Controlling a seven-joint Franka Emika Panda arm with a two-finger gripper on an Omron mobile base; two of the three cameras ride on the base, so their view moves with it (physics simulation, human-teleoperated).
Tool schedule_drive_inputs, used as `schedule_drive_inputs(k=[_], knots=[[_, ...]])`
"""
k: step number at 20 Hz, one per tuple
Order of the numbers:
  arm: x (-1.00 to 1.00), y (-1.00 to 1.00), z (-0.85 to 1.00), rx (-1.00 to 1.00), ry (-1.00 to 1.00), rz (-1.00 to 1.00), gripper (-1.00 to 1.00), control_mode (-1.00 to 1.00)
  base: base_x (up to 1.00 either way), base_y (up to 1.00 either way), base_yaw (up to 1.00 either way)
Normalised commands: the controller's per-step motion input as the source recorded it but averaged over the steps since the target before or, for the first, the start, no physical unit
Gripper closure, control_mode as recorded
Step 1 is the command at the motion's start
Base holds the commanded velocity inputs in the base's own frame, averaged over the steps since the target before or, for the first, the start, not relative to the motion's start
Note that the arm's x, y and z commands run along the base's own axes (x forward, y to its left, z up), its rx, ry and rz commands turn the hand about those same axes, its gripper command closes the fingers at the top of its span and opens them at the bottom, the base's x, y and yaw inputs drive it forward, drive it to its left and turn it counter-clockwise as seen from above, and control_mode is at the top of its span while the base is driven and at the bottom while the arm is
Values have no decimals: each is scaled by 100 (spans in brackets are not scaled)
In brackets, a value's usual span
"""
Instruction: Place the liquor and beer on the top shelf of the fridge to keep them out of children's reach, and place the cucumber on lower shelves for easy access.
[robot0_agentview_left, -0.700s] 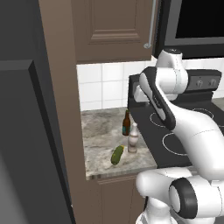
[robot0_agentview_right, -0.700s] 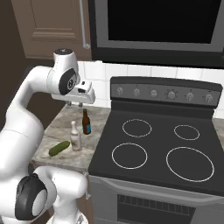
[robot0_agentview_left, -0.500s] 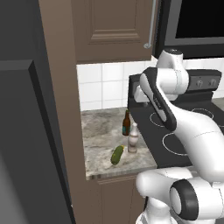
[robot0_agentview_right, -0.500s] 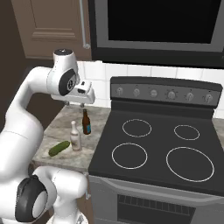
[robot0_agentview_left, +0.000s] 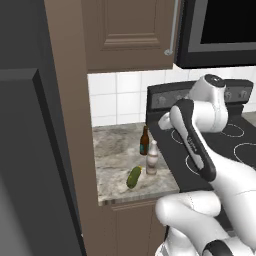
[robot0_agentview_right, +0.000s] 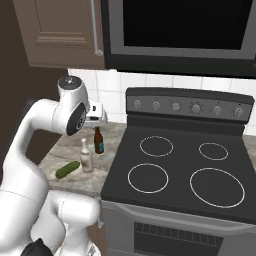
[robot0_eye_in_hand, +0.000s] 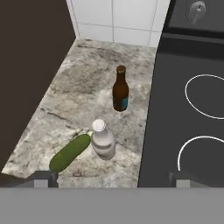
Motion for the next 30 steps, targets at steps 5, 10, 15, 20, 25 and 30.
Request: schedule_drive_inputs(k=[5,10,15,20,25,30], knots=[[-13,-3,-27,2,-19,25,-100,-100,0,0,0],[-7,0,-31,1,-15,24,-100,-100,0,0,0],[-2,0,-33,4,-14,20,-100,-100,0,0,0],[0,0,-36,3,-9,13,-100,-100,0,0,0],[1,0,-29,1,-9,6,-100,-100,0,0,0],[8,0,-25,0,-8,4,-100,-100,0,0,0]])
